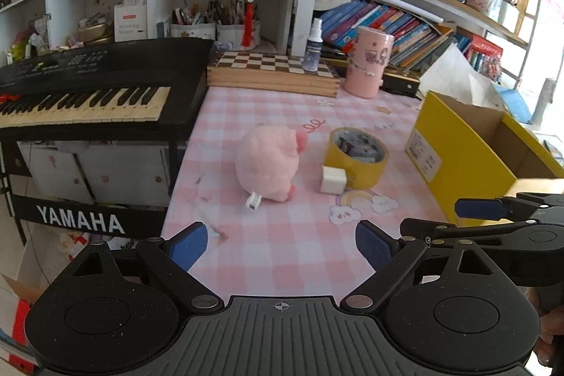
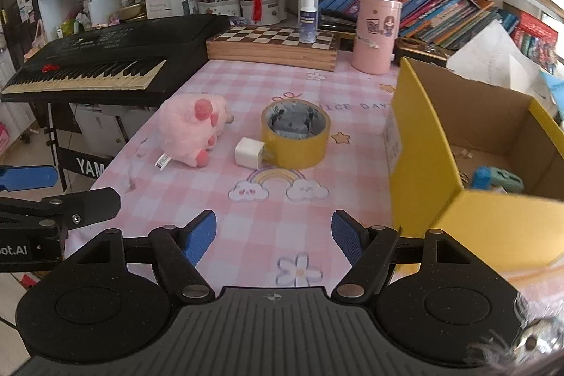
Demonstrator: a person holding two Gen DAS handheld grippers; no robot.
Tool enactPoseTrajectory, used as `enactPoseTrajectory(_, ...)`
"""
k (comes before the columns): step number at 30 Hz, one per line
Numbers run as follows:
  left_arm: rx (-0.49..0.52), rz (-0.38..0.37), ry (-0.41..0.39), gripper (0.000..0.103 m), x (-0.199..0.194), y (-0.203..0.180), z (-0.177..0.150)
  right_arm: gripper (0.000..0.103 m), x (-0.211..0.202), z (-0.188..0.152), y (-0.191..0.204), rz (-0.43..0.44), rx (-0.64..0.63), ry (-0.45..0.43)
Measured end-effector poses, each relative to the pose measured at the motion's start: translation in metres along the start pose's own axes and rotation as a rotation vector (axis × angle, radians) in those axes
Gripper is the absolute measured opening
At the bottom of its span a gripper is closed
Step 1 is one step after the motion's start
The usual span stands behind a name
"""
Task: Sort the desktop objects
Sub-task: 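Move both open tools toward the pink plush pig and yellow tape roll, then close the left tool on the pink plush pig while the right tool grips the yellow tape roll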
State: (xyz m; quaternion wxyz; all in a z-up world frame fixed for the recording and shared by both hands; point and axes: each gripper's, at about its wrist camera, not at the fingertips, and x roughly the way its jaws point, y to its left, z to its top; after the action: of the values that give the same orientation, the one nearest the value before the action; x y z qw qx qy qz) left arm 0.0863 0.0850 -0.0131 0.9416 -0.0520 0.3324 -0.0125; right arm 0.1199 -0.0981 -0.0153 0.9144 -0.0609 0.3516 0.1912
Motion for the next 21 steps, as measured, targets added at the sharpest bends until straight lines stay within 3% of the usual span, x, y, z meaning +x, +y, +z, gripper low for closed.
enactPoseTrajectory(21,0.019,0.032,0.055,0.087,0.098,0.001,0.052,0.075,0.091,0.066,-0.029,-0.016,-0.002,0.02)
